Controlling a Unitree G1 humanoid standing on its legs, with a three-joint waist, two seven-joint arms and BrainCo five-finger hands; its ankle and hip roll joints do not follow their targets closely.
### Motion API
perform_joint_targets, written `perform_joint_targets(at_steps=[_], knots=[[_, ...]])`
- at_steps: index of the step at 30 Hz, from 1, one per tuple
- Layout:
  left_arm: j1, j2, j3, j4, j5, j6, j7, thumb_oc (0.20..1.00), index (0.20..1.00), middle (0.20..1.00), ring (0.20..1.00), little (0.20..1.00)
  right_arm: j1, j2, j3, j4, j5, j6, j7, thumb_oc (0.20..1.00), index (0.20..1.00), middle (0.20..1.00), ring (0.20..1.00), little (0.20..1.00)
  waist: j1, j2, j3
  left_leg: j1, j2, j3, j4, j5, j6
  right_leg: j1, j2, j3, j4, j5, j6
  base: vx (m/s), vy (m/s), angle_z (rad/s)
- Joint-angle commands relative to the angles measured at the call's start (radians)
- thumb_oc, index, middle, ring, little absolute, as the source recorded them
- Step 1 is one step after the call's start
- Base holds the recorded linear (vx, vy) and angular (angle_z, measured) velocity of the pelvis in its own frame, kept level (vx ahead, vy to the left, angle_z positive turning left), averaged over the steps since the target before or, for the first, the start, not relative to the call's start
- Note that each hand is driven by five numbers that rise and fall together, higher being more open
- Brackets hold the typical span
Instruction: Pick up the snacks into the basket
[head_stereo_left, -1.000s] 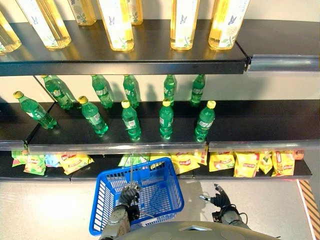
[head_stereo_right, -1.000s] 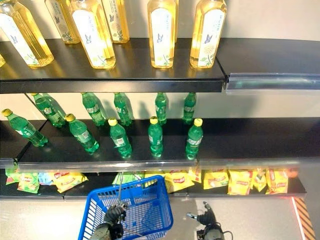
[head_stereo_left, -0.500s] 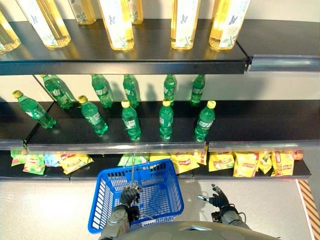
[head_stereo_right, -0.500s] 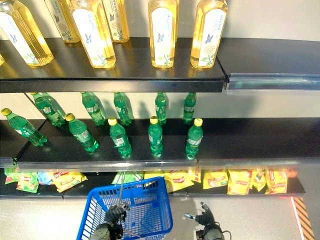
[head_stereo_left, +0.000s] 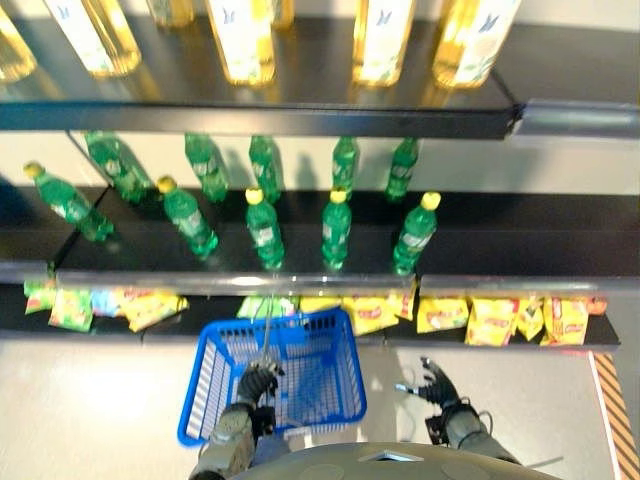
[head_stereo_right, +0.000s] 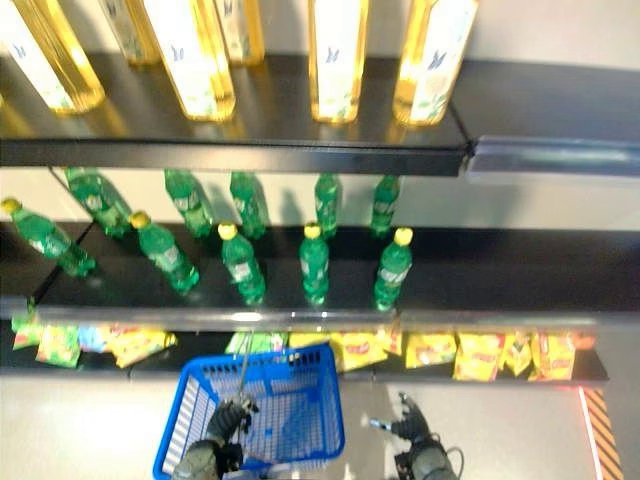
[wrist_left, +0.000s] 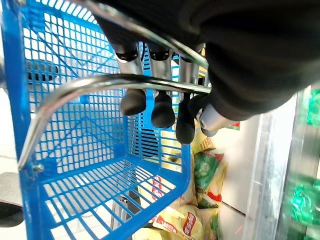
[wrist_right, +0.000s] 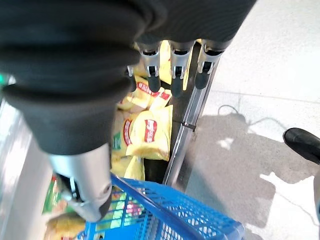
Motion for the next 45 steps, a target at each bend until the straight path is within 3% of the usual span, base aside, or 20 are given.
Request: perform_joint_targets(at_steps=[1,9,18,28,38,45], knots=[[-0.058,0.022,-0.001,-0.119,0.010,-0.099,-0.020,0.200,0.200,0.200,0.200,0.200,-0.037,-0.018,0.015,-0.073,-0.023,-0.050,0.012,1.000,1.000,1.000,1.000,1.000,0.034,0.003,0.043,-0.087,-0.022,-0.012,0.218,-0.141,0.046,-0.121,0.006,-0.040,0.200,-0.018,-0.045,-0.18,-0.026,0.29],[-0.077,0.055,0.012,-0.219,-0.019,-0.116,0.026,0.200,0.200,0.200,0.200,0.200,-0.046,-0.053,0.025,-0.264,-0.035,-0.065,0.004,1.000,1.000,1.000,1.000,1.000,0.009,0.014,0.090,-0.326,0.074,-0.007,0.535,-0.271,0.051,-0.375,-0.042,-0.016,0.521,-0.156,-0.055,-0.12,0.001,0.02],[-0.093,0.058,0.053,-0.324,-0.053,-0.121,0.099,0.200,0.200,0.200,0.200,0.200,-0.126,-0.059,-0.104,-0.476,0.069,-0.099,-0.095,1.000,1.000,1.000,1.000,1.000,0.007,0.032,0.109,-0.490,0.118,-0.003,0.722,-0.338,0.057,-0.557,-0.074,0.011,0.700,-0.232,-0.078,-0.05,0.013,-0.12],[-0.070,0.069,0.045,-0.364,-0.067,-0.132,0.090,0.200,0.200,0.200,0.200,0.200,-0.240,-0.096,-0.287,-0.603,0.063,-0.148,-0.229,1.000,1.000,1.000,1.000,1.000,0.029,0.040,0.107,-0.487,0.133,-0.013,0.764,-0.376,0.062,-0.546,-0.096,0.000,0.737,-0.275,-0.079,0.02,-0.003,0.00],[-0.077,0.068,0.028,-0.352,-0.074,-0.135,0.083,0.200,0.200,0.200,0.200,0.200,-0.294,-0.096,-0.294,-0.633,0.033,-0.164,-0.273,1.000,1.000,1.000,1.000,1.000,0.031,0.033,0.089,-0.452,0.132,-0.003,0.725,-0.366,0.057,-0.514,-0.090,-0.016,0.707,-0.268,-0.071,0.02,-0.002,0.01],[-0.064,0.076,0.021,-0.382,-0.094,-0.129,0.078,0.200,0.200,0.200,0.200,0.200,-0.416,-0.092,-0.288,-0.530,0.041,-0.128,-0.319,1.000,1.000,1.000,1.000,1.000,0.055,0.040,0.087,-0.450,0.129,-0.002,0.719,-0.362,0.057,-0.501,-0.093,-0.028,0.700,-0.263,-0.071,0.00,0.002,0.01]])
